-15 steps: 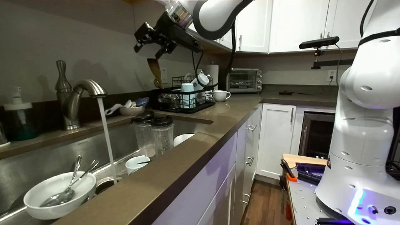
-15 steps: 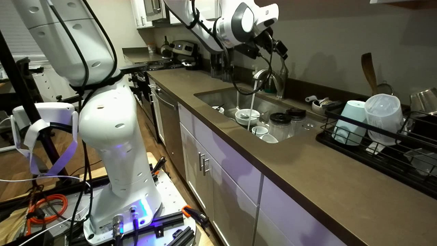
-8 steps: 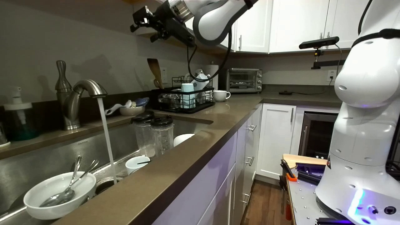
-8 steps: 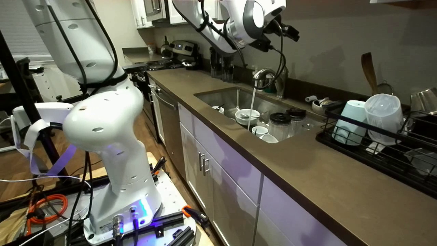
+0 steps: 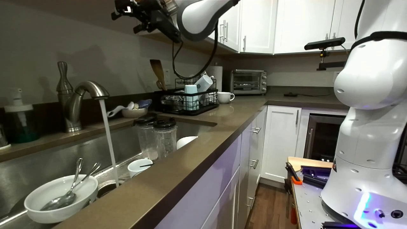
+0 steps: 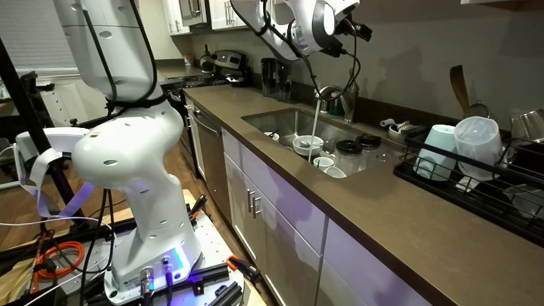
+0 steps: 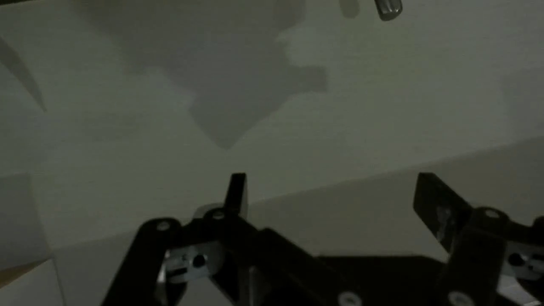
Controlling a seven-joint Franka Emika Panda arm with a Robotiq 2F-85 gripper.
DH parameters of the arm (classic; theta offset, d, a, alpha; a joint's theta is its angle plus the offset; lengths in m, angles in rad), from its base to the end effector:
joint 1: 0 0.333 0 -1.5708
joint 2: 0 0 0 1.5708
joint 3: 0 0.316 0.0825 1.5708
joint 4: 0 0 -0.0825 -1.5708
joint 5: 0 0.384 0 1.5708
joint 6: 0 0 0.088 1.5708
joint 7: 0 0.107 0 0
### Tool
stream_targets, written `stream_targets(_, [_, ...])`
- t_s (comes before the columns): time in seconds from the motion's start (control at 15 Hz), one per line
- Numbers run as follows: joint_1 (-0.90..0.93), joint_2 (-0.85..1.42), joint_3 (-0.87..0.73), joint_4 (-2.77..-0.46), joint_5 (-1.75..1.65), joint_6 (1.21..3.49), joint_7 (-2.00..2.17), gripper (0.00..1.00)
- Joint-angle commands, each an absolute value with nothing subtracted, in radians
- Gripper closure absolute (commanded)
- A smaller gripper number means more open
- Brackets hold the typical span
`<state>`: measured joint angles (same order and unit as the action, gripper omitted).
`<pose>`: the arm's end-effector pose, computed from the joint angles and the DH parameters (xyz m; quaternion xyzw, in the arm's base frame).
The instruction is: Open then close the tap
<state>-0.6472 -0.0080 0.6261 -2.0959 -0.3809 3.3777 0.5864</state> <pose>0.5790 0.0300 0.5784 -0.8014 0.0677 -0.5873 0.0904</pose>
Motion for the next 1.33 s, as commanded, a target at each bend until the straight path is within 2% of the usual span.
stream_targets(0.0, [-0.583,0.105,0.612,-1.992,-0.327,3.354,0.445,0.00])
stream_targets(0.27, [-0.418,0.213,0.481,-1.887,-0.298,3.343,0.360,0.00])
stream_targets(0.73, [0.062,0.422,0.080,-1.681,-0.168,3.361,0.263,0.00])
stream_targets(0.93, [0.210,0.506,-0.050,-1.583,-0.144,3.356,0.292,0.00])
stream_targets(1.07, [0.288,0.558,-0.126,-1.520,-0.118,3.359,0.306,0.27])
stream_targets(1.27, [0.369,0.610,-0.220,-1.456,-0.072,3.365,0.319,0.47])
